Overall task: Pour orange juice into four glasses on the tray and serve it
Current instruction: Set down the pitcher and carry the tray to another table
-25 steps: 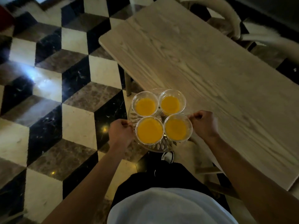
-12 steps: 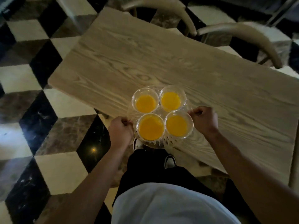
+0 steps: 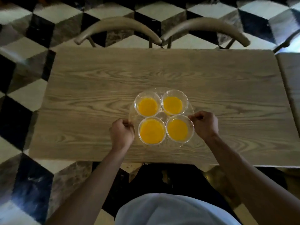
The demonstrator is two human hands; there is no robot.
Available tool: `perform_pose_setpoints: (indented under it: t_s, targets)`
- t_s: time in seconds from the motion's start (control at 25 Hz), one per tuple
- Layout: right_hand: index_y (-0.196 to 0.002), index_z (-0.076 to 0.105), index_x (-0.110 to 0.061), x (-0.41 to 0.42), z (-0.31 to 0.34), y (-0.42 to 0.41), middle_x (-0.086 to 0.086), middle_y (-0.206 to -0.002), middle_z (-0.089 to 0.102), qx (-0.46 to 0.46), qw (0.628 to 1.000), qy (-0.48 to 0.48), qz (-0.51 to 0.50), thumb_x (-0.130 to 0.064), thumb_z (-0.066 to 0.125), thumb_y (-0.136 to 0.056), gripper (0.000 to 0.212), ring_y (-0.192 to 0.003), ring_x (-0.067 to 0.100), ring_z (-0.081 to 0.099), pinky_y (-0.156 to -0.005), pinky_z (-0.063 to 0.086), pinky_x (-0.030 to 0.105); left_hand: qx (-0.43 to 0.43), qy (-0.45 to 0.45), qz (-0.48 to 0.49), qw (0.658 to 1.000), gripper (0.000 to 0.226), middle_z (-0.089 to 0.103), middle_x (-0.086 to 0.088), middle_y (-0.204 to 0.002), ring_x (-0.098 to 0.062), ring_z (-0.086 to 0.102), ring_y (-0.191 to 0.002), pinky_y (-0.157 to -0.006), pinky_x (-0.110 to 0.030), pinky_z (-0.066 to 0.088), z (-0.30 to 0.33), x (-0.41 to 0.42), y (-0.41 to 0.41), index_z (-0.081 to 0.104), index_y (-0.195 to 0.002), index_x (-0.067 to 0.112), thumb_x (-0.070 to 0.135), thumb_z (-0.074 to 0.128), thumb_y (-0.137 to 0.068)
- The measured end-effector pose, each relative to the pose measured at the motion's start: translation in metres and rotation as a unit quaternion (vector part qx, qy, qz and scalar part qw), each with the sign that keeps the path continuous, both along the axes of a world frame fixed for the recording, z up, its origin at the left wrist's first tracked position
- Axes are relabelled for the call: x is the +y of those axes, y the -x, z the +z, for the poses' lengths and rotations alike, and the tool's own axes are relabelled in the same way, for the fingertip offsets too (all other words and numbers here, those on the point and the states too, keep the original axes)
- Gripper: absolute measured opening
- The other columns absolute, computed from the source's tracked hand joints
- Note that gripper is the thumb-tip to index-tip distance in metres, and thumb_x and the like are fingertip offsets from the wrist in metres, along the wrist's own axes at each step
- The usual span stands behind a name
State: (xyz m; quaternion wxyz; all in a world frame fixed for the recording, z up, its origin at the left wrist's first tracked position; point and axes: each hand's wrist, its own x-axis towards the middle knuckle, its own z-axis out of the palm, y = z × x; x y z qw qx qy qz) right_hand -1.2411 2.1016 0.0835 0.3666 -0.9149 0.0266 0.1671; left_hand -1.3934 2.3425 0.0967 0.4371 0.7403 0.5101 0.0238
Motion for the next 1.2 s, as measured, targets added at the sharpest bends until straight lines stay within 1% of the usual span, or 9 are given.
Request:
perform_pose_setpoints:
  t_s: [0.12,0.28,0.44,0.52,0.64,0.72,0.92,1.08,1.2]
  targets:
    - [-0.081,0.08,-0.015,0.004,-0.008,-0.004,-0.008,-0.069,0.07,-0.004,1.0,0.0,-0.031,-0.026,0.08,-0.081,0.01,-0.064,0.002,0.062,-0.056,0.043,0.014,0.004,-0.021,-0.04,0.999,0.013,0.08,-0.01,-0.089,-0.028,0.076,-0.083,-0.077,-0.038,0.062,-0.004,0.015,-0.023,0.079,-0.099,0.004,0.014,0.071,-0.095]
    - [-0.074,0.076,-0.012,0.008,-0.02,-0.015,-0.012,-0.06,0.065,-0.004,0.999,0.005,-0.049,-0.026,0.078,-0.081,0.016,-0.053,-0.004,0.055,-0.047,0.035,0.006,0.005,-0.021,-0.053,0.998,0.011,0.08,-0.012,-0.092,-0.031,0.077,-0.088,-0.08,-0.036,0.06,-0.017,0.027,-0.049,0.078,-0.099,0.004,0.011,0.071,-0.095]
    - [-0.075,0.076,-0.01,0.015,-0.03,-0.03,-0.007,-0.062,0.067,-0.001,0.998,0.008,-0.062,-0.026,0.077,-0.082,0.017,-0.054,-0.003,0.056,-0.049,0.037,0.01,-0.005,0.018,-0.046,0.999,0.011,0.078,-0.021,-0.097,-0.039,0.076,-0.095,-0.092,-0.052,0.062,-0.031,0.037,-0.071,0.075,-0.099,0.0,-0.002,0.066,-0.093]
    - [-0.073,0.075,-0.011,0.018,-0.035,-0.035,-0.011,-0.059,0.065,0.001,0.998,0.004,-0.069,-0.027,0.078,-0.082,0.018,-0.051,-0.005,0.057,-0.046,0.034,0.004,-0.004,0.012,-0.056,0.998,0.01,0.078,-0.022,-0.095,-0.04,0.075,-0.093,-0.091,-0.055,0.061,-0.037,0.042,-0.078,0.075,-0.097,0.001,-0.002,0.066,-0.092]
    - [-0.073,0.076,-0.014,0.023,-0.041,-0.041,-0.018,-0.057,0.061,0.012,0.997,-0.006,-0.077,-0.026,0.078,-0.082,0.015,-0.052,-0.018,0.055,-0.047,0.037,0.001,0.01,-0.008,-0.074,0.997,0.009,0.079,-0.017,-0.093,-0.037,0.076,-0.091,-0.088,-0.051,0.062,-0.045,0.049,-0.086,0.076,-0.098,0.002,0.004,0.07,-0.092]
    - [-0.074,0.076,-0.014,0.027,-0.046,-0.044,-0.019,-0.057,0.061,0.015,0.997,-0.004,-0.08,-0.025,0.078,-0.082,0.013,-0.052,-0.021,0.055,-0.047,0.036,0.0,0.019,-0.006,-0.07,0.997,0.009,0.079,-0.015,-0.092,-0.035,0.076,-0.09,-0.086,-0.048,0.063,-0.05,0.053,-0.091,0.077,-0.097,0.002,0.005,0.071,-0.092]
    - [-0.071,0.074,-0.016,0.034,-0.056,-0.052,-0.015,-0.057,0.065,0.027,0.995,-0.002,-0.092,-0.028,0.078,-0.081,0.016,-0.049,-0.011,0.058,-0.043,0.035,0.003,0.024,0.007,-0.07,0.997,0.009,0.078,-0.01,-0.087,-0.028,0.076,-0.081,-0.08,-0.042,0.065,-0.062,0.06,-0.099,0.077,-0.095,0.005,0.003,0.068,-0.092]
    - [-0.073,0.075,-0.017,0.04,-0.061,-0.056,-0.014,-0.061,0.067,0.031,0.995,0.014,-0.094,-0.032,0.077,-0.08,0.017,-0.055,-0.006,0.059,-0.049,0.039,0.008,0.024,0.033,-0.054,0.998,0.012,0.075,-0.009,-0.085,-0.022,0.069,-0.07,-0.073,-0.042,0.065,-0.069,0.066,-0.103,0.075,-0.097,0.003,-0.002,0.065,-0.092]
    - [-0.073,0.075,-0.016,0.043,-0.063,-0.056,-0.013,-0.061,0.067,0.03,0.995,0.013,-0.092,-0.03,0.077,-0.081,0.016,-0.058,-0.003,0.062,-0.051,0.041,0.011,0.026,0.028,-0.055,0.998,0.013,0.075,-0.007,-0.086,-0.012,0.066,-0.065,-0.065,-0.027,0.058,-0.073,0.069,-0.103,0.073,-0.096,0.008,-0.002,0.065,-0.093]
